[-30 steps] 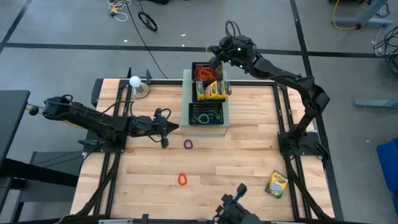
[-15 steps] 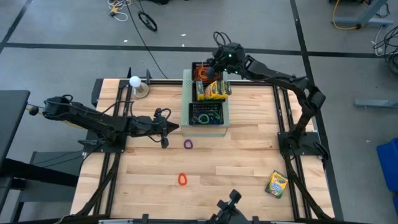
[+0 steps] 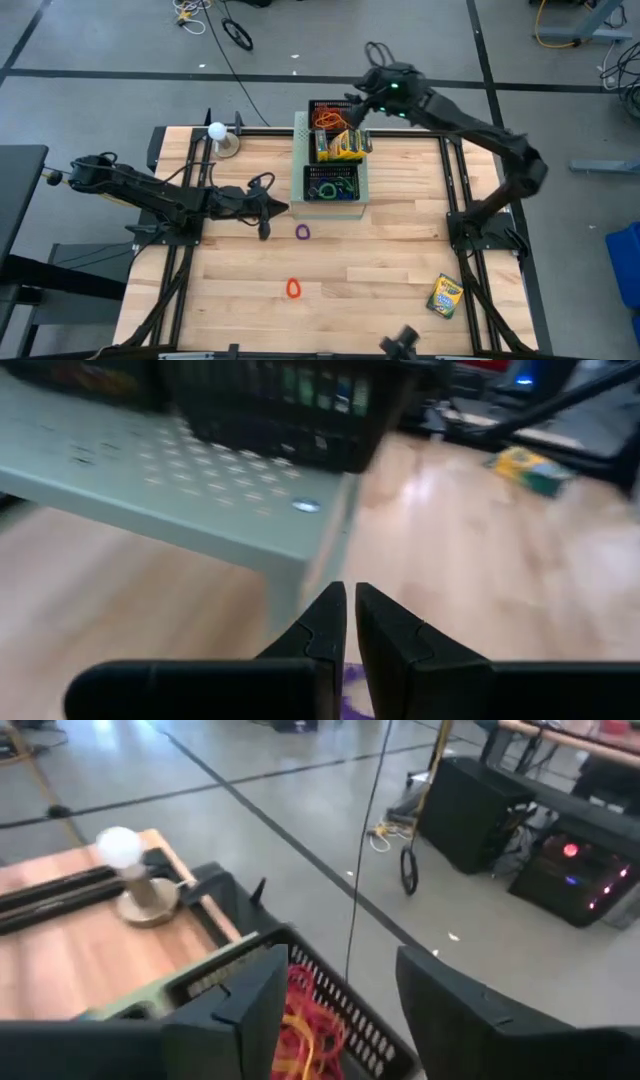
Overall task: Pick & Place Office Desk Supplies
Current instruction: Put the orange spring keychain into the bottom black bin on the shelf
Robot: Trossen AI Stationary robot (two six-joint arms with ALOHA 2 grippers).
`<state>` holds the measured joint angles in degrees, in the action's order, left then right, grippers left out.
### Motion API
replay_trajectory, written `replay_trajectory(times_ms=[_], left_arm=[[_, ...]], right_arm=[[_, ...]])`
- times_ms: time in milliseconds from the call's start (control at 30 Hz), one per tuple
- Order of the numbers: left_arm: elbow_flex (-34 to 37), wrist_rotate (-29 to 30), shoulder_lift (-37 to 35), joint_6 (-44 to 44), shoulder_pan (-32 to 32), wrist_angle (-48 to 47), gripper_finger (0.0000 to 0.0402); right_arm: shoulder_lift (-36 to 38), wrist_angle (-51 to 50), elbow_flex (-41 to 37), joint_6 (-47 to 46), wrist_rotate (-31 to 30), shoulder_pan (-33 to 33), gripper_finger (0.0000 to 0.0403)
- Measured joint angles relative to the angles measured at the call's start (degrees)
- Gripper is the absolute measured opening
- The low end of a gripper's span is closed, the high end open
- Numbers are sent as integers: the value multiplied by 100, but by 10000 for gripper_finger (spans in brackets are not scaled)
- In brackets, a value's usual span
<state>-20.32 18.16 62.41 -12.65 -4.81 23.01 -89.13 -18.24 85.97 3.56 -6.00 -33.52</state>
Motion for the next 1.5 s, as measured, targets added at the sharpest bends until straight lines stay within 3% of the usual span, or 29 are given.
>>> replay_trajectory(times_ms=[167, 333, 400, 600, 767, 1067, 1500], left_arm=[[0, -699, 0, -434, -11, -50, 31], [2, -806, 0, -398, -471, -254, 7], [2, -803, 56, -509, -707, -298, 6], [-256, -713, 613, -1082, -1570, -806, 11], [-886, -322, 1486, -1380, -2080, -1465, 43], [-2101, -500, 2729, -1807, -2260, -2659, 97], [-3507, -1058, 4126, -1438, -2247, -3738, 154]], right_arm=[[1058, -698, -496, 63, -30, 338, 138], [2305, -113, -2168, -37, -37, 1000, 26], [2788, 332, -2892, -204, -77, 1316, 9], [3632, 1918, -4755, -696, -735, 2378, 15], [3714, 2780, -5570, -779, -1232, 3131, 5], [3707, 3862, -6250, -623, -1287, 3964, 15], [3705, 3781, -6314, -170, -1285, 4044, 16]])
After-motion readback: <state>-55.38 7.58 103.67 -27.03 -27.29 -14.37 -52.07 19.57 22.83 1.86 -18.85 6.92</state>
